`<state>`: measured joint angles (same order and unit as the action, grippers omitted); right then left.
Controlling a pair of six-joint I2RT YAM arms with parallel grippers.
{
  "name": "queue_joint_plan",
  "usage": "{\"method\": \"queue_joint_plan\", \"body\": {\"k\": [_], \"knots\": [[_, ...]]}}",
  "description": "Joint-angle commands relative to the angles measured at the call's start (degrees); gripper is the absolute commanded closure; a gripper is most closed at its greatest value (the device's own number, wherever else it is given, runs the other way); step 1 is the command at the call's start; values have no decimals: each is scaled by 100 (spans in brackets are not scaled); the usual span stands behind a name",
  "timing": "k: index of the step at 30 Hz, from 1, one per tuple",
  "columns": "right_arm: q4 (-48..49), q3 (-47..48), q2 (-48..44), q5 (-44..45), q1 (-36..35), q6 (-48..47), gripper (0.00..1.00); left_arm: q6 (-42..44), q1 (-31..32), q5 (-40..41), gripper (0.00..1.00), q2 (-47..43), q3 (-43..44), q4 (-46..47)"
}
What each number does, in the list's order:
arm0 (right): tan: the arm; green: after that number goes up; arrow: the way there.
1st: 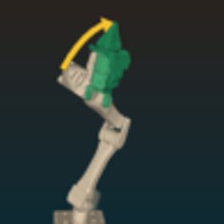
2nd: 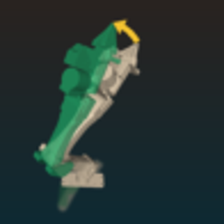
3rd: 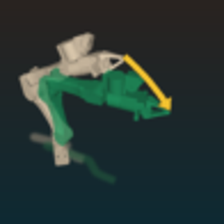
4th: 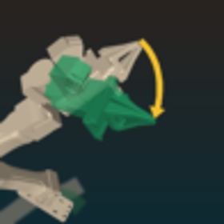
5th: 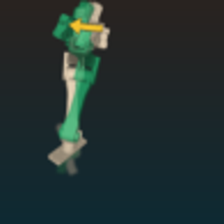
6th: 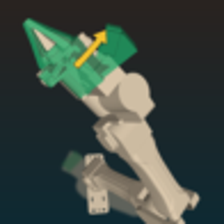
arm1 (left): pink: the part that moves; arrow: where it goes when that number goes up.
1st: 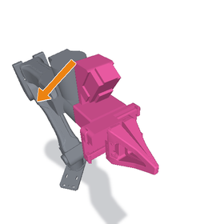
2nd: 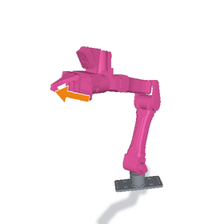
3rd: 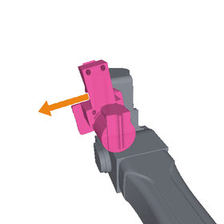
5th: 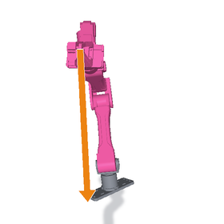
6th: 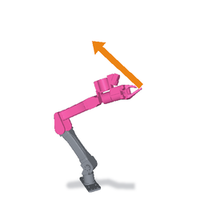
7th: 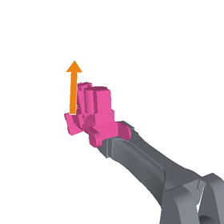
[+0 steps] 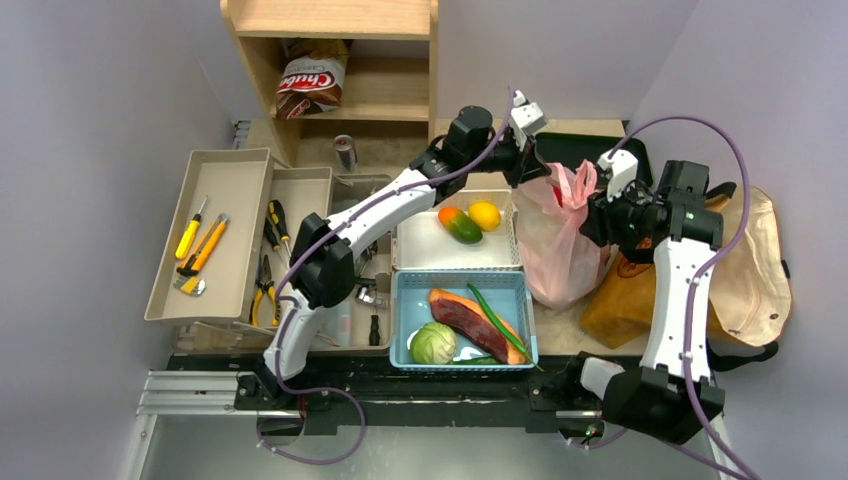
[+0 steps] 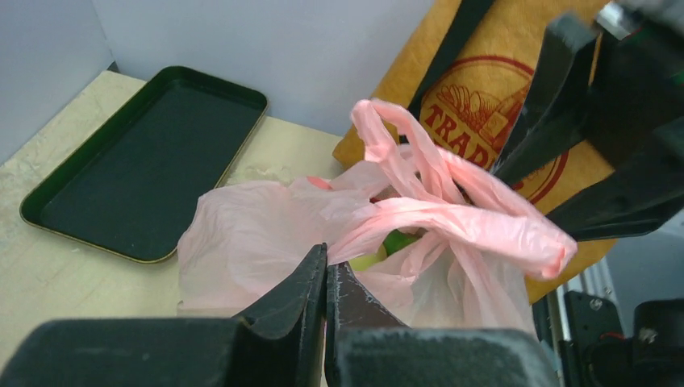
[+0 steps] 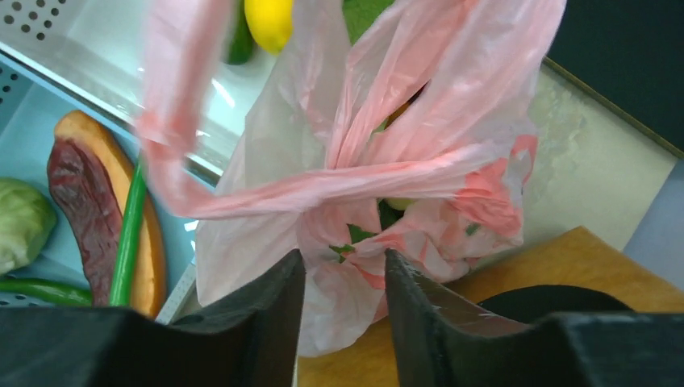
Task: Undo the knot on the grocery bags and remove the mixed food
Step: Untie the takeout bag at the center of the board.
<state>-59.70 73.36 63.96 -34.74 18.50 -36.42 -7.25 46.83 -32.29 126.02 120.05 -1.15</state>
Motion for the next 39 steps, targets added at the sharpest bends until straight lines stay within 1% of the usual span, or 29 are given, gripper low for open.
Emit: {"method": "queue_joint_plan", "body": {"k": [1, 2, 3, 8, 9, 12, 14, 16, 18, 19, 21, 22, 23, 25, 26, 27, 28, 29, 32, 34, 35, 37, 39], "knots": [[-445, 199, 269, 28, -6, -559, 83, -1057, -168, 143, 100, 131, 465, 29], [-652, 239, 230, 72, 0, -843, 98, -1158, -199, 296, 100, 133, 440, -68], [-1130, 241, 136, 85, 3, -1161, 100, -1226, -231, 415, 100, 134, 418, -115], [-2556, -41, -902, 226, 13, -2669, 100, -1581, -305, 830, 100, 253, 389, -296], [-2686, -128, -1105, 378, 1, -2762, 100, -1621, -305, 897, 100, 271, 376, -320], [-2697, -470, -1618, 790, 0, -3045, 100, -1723, -305, 1054, 100, 305, 361, -377], [-2704, -651, -1792, 962, 4, -3254, 100, -1710, -312, 1194, 100, 333, 367, -482], [-2696, -716, -1802, 999, 0, -3254, 100, -1662, -330, 1215, 100, 351, 345, -572], [-2699, -615, -1669, 946, 4, -3031, 100, -1674, -372, 1105, 100, 326, 290, -553], [-2703, -429, -1557, 891, 4, -2880, 97, -1675, -388, 1003, 100, 301, 258, -509], [-2701, -79, -1311, 705, 4, -2522, 78, -1659, -427, 677, 100, 228, 230, -357], [-2700, 274, -1199, 566, -1, -2342, 68, -1634, -430, 456, 93, 170, 222, -232], [-2696, 558, -1095, 363, 4, -2145, 55, -1561, -440, 246, 83, 105, 232, -148], [-2702, 1117, -959, 28, 4, -1832, 40, -1417, -458, -52, 61, -42, 328, -139], [-2697, 1403, -890, -126, 4, -1678, 36, -1336, -474, -160, 50, -130, 357, -150], [-2696, 1679, -804, -238, 2, -1506, 33, -1260, -505, -271, 41, -268, 329, -140], [-2693, 1952, -735, -324, 3, -1336, 33, -1202, -559, -359, 36, -420, 258, -113], [-2689, 2206, -677, -387, 0, -1191, 33, -1183, -622, -410, 35, -586, 99, -41], [-2603, 2821, -471, -548, 4, -635, 33, -1132, -913, -665, 34, -1248, -725, 493], [-2456, 2941, -210, -410, 2, -297, 34, -615, -997, -663, 34, -1829, -1338, 543], [-2264, 2873, -88, -194, 4, -114, 34, -288, -1018, -783, 34, -2065, -1596, 506], [-1868, 2639, 145, 199, 7, -46, 34, 355, -1016, -1341, 35, -2420, -2019, 311], [-1426, 2421, 340, 358, 12, -14, 33, 773, -991, -1986, 39, -2650, -2296, -23]]}}
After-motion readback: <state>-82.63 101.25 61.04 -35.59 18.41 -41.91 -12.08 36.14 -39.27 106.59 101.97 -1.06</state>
